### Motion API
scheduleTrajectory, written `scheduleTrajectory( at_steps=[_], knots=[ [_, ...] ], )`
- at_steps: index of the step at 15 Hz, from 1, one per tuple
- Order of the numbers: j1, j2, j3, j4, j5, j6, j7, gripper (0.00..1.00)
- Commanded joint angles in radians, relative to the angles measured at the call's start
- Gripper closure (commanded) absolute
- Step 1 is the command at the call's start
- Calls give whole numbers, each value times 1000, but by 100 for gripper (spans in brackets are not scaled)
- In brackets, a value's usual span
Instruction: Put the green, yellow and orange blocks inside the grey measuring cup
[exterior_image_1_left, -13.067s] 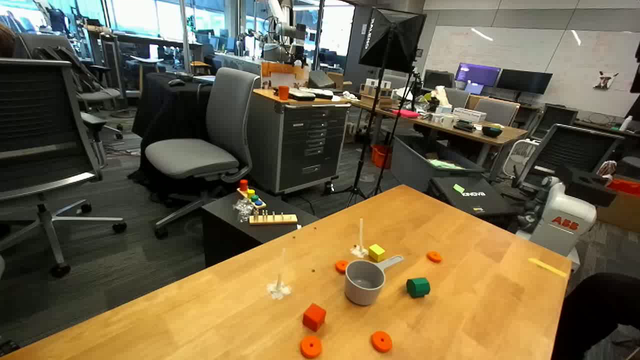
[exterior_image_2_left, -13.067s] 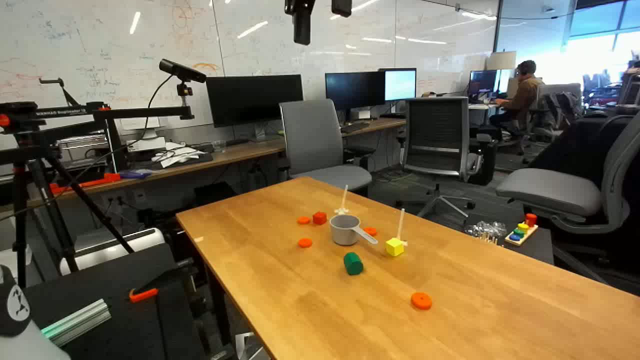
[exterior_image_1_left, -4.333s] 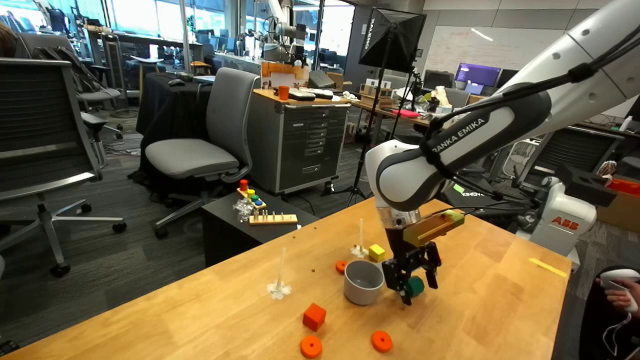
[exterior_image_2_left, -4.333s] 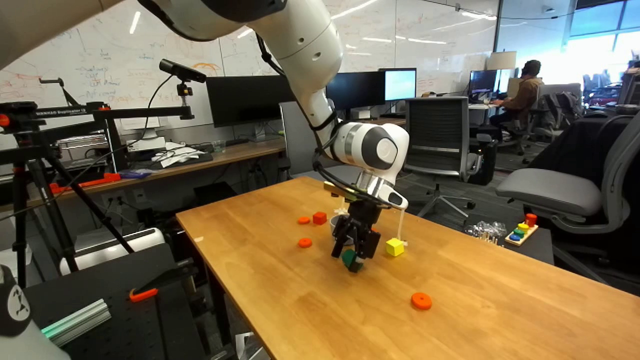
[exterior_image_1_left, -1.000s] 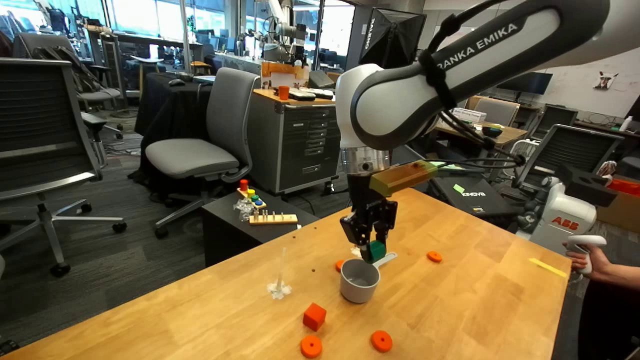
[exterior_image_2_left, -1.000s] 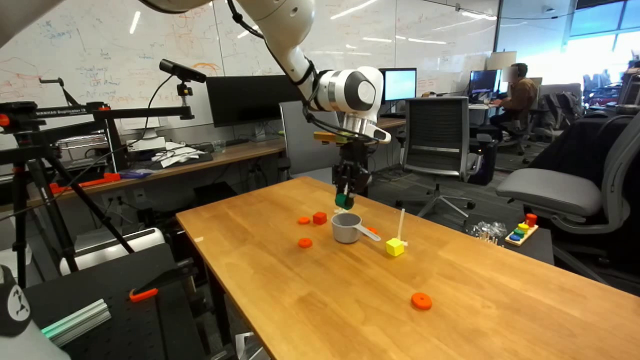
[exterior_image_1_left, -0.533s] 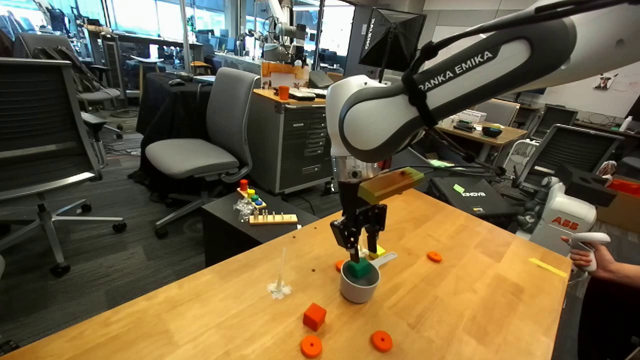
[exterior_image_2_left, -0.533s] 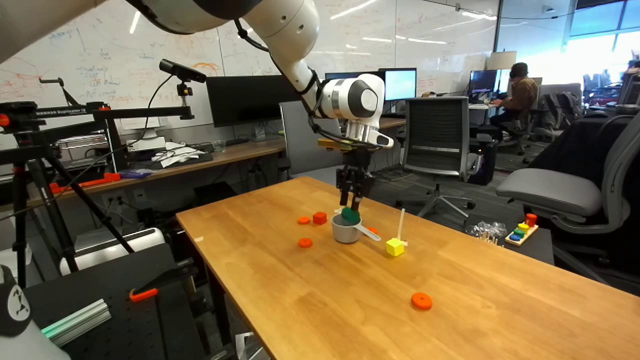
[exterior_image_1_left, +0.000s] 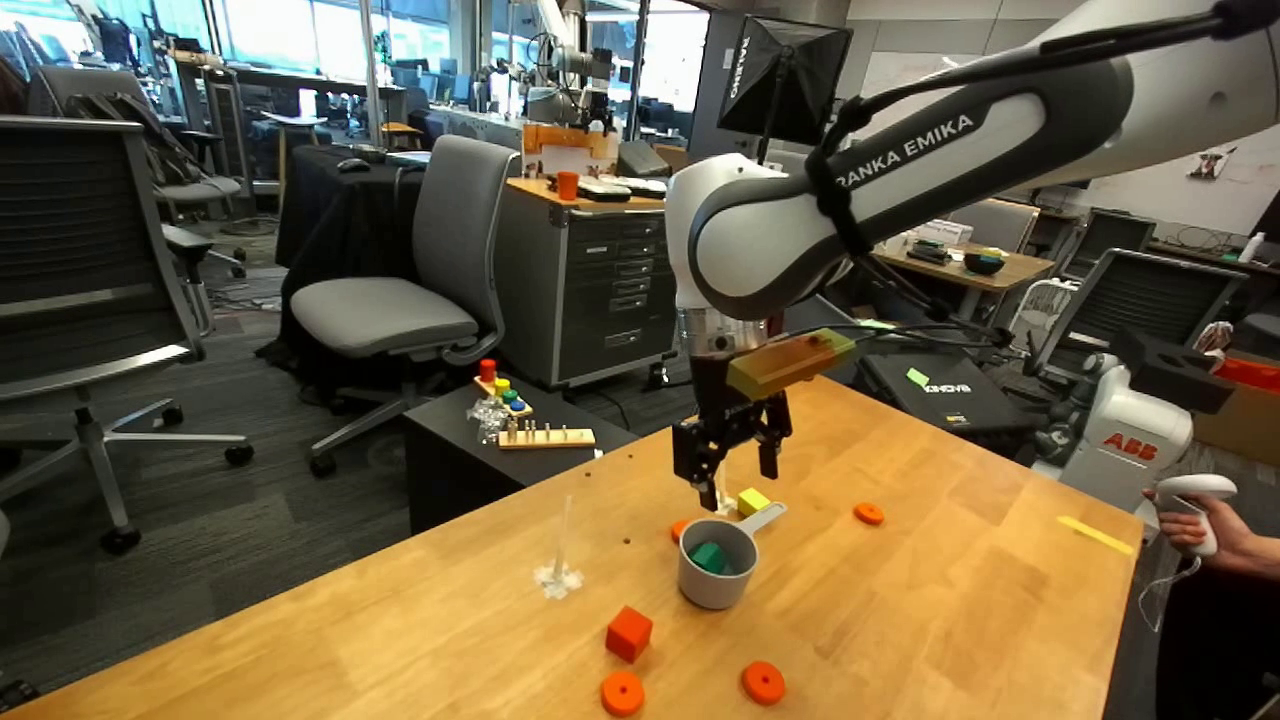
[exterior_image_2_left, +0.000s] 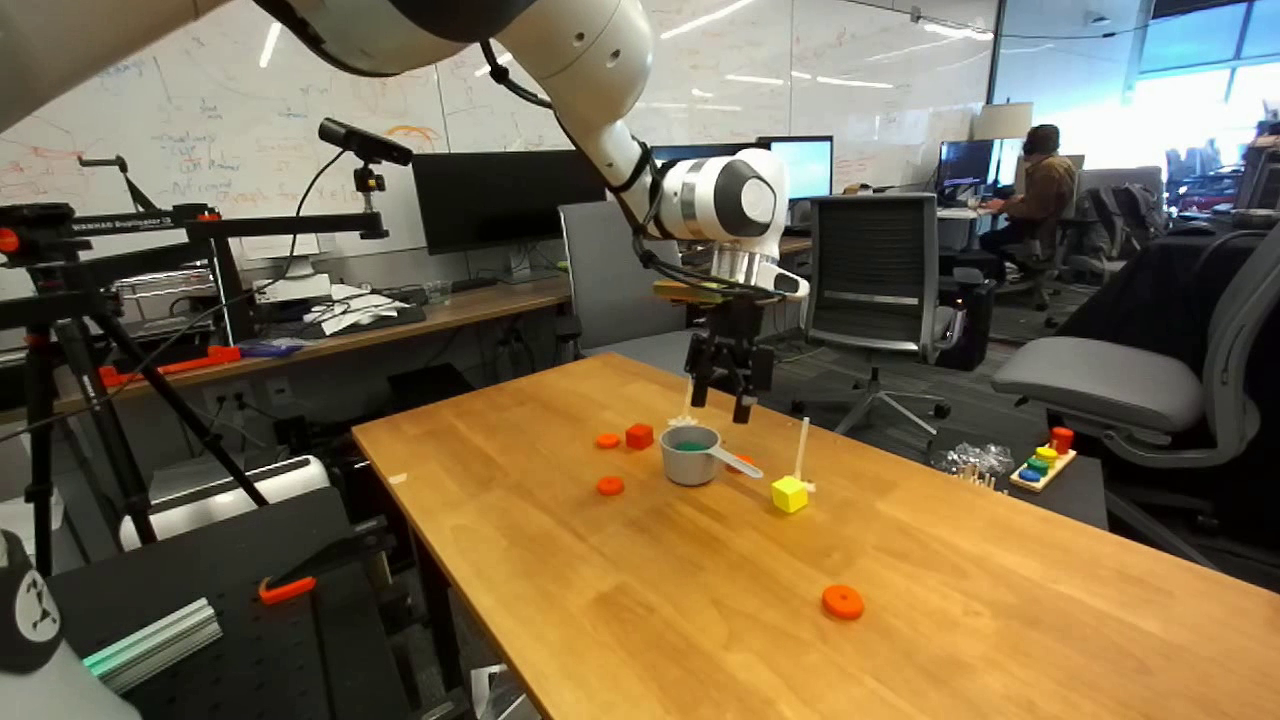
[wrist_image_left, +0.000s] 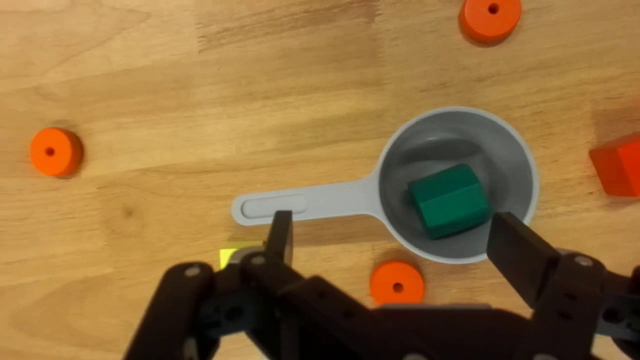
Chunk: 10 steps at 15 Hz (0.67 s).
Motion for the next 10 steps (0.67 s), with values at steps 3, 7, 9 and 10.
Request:
scheduleTrajectory(
  at_steps=[3, 7, 9, 10],
  knots=[
    [-1, 7, 25, 17, 13, -62, -17, 1],
    [2, -22, 17, -8, -3, -61, -21, 0],
    [-7, -30, -7, -4, -19, -62, -14, 0],
    [-13, -33, -19, -3, -24, -62, -12, 0]
  ],
)
